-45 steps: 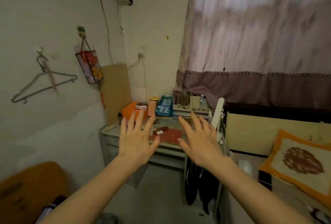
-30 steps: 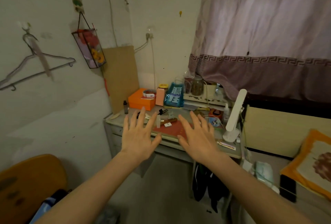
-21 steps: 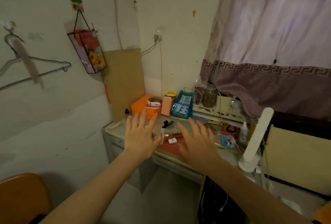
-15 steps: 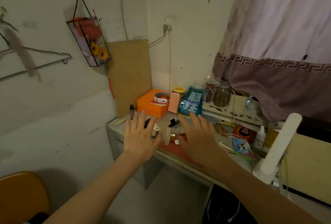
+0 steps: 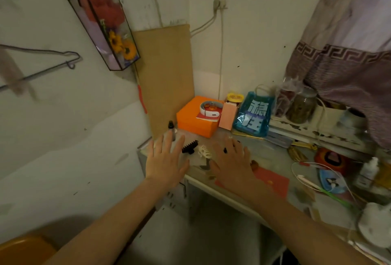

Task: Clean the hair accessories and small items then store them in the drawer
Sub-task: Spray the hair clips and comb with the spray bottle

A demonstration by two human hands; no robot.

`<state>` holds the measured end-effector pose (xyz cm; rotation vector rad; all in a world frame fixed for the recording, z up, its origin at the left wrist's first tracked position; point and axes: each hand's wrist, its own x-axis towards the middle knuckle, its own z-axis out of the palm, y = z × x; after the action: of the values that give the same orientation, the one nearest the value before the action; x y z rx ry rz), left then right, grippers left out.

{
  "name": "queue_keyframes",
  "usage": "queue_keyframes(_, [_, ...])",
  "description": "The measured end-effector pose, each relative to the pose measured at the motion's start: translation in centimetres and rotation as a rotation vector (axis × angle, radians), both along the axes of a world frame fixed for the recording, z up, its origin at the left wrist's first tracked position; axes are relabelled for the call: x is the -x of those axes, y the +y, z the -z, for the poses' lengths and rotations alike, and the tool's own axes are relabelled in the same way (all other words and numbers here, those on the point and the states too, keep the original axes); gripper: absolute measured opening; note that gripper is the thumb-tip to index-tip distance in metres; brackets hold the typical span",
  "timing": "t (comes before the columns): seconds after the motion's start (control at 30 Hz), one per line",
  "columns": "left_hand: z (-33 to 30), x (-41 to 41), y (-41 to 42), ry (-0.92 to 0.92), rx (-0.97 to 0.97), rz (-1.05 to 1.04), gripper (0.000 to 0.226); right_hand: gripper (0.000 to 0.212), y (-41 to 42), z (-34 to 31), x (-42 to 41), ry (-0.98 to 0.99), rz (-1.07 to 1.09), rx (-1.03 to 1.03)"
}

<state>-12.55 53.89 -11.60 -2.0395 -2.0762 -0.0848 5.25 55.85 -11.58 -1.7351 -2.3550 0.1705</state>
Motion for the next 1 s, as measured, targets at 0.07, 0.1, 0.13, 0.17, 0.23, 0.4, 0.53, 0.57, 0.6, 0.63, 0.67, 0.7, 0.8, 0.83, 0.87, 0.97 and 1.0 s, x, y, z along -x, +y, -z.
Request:
queue_keyframes(0.07, [0.2,2.0,2.4,0.022,0.059,0.027,0.066,0.056,1.9,0.6,1.5,0.012,0.026,0.000])
queue_keyframes(0.1, [0.5,2.9,3.6,0.020,0.078,0.034,0.066,0.056,2.7,0.8,2.1,0.017,0.037,0.005])
queue_keyframes(0.13, [0.9,3.7,4.7,0.025,0.090,0.039,0.066,0.056,3.5,1.1,2.6,0.020,0.045,0.022])
queue_keyframes(0.17, [1.2,4.2,5.6,0.023,0.093,0.044,0.067,0.056,4.2,1.5,3.0,0.022,0.054,0.037])
queue_keyframes(0.23, [1.7,4.8,7.8,-0.014,0.121,0.034,0.077,0.056,5.8,2.3,3.8,0.021,0.076,0.051])
queue_keyframes(0.4, [4.3,6.6,13.4,-0.010,0.210,0.054,0.097,0.059,11.2,4.6,5.3,-0.015,0.110,0.068])
queue_keyframes(0.53, [6.9,7.8,17.9,0.019,0.258,0.014,0.085,0.061,16.4,7.9,6.2,-0.103,0.130,0.073])
queue_keyframes(0.57, [7.6,8.1,19.0,-0.027,0.300,-0.005,0.075,0.062,17.4,8.6,6.4,-0.126,0.133,0.092])
queue_keyframes(0.6, [8.5,8.4,20.2,-0.057,0.344,-0.007,0.067,0.064,18.7,9.5,6.6,-0.126,0.136,0.119])
queue_keyframes(0.63, [9.3,8.6,21.5,-0.088,0.367,-0.007,0.064,0.066,19.9,10.3,6.8,-0.110,0.137,0.128])
queue_keyframes(0.67, [10.4,8.9,22.7,-0.123,0.393,-0.005,0.063,0.067,21.1,11.2,6.9,-0.095,0.148,0.129])
queue_keyframes(0.7, [11.2,9.1,23.7,-0.145,0.411,-0.010,0.065,0.067,22.3,12.0,7.1,-0.088,0.153,0.127])
queue_keyframes(0.8, [13.9,10.1,26.1,-0.142,0.399,0.008,0.065,0.063,25.7,14.0,8.0,-0.107,0.145,0.130])
queue_keyframes(0.83, [14.5,10.5,26.7,-0.144,0.422,0.008,0.064,0.064,26.5,14.5,8.5,-0.123,0.144,0.149])
queue_keyframes(0.87, [15.1,11.0,27.3,-0.147,0.433,0.009,0.063,0.066,27.2,15.0,8.9,-0.137,0.143,0.169])
queue_keyframes(0.97, [16.0,12.4,29.8,-0.164,0.490,-0.006,0.069,0.069,29.0,15.5,10.1,-0.172,0.129,0.190])
queue_keyframes(1.0, [16.1,12.9,30.7,-0.169,0.505,-0.014,0.068,0.069,29.5,15.7,10.6,-0.186,0.133,0.192])
